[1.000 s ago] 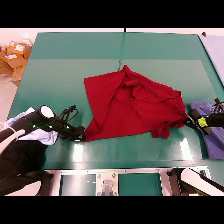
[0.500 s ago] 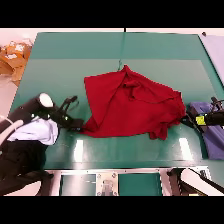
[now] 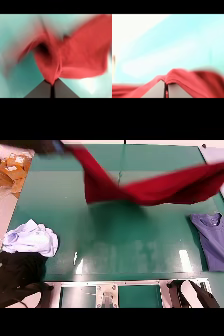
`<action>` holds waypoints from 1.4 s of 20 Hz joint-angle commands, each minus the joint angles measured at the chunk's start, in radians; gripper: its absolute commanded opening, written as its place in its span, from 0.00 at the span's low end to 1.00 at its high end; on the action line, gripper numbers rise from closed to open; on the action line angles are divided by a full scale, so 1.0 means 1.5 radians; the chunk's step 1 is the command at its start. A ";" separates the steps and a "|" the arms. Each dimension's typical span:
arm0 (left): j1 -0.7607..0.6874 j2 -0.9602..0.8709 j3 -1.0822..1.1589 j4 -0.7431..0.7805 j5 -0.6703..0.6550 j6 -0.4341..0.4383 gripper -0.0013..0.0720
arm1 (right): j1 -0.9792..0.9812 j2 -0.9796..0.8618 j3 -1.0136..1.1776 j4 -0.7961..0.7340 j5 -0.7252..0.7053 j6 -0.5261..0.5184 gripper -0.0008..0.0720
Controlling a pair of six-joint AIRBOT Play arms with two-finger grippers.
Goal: Fold the shirts.
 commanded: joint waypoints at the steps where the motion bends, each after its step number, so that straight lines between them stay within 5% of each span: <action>1: 0.054 0.099 0.128 0.018 0.154 -0.035 0.05 | -0.006 0.056 0.202 -0.001 -0.140 0.034 0.04; 7: 0.085 0.290 0.050 0.290 0.138 -0.089 0.05 | -0.006 0.066 0.338 -0.132 -0.188 0.071 0.04; 13: 0.085 0.269 -0.093 0.290 0.075 -0.085 0.05 | -0.005 0.042 0.232 -0.095 -0.115 0.066 0.04; 17: 0.085 0.157 -0.249 0.164 0.134 0.013 0.05 | 0.051 0.009 -0.042 -0.036 -0.138 -0.031 0.04; 21: 0.085 -0.067 -0.330 0.056 0.217 0.078 0.05 | 0.149 -0.105 -0.298 -0.035 -0.376 -0.135 0.04; 24: 0.085 -0.237 -0.330 0.002 0.292 0.104 0.05 | 0.198 -0.307 -0.290 -0.023 -0.466 -0.161 0.04; 28: 0.085 -0.347 -0.330 -0.129 0.395 0.163 0.05 | 0.219 -0.562 -0.100 -0.012 -0.405 -0.164 0.04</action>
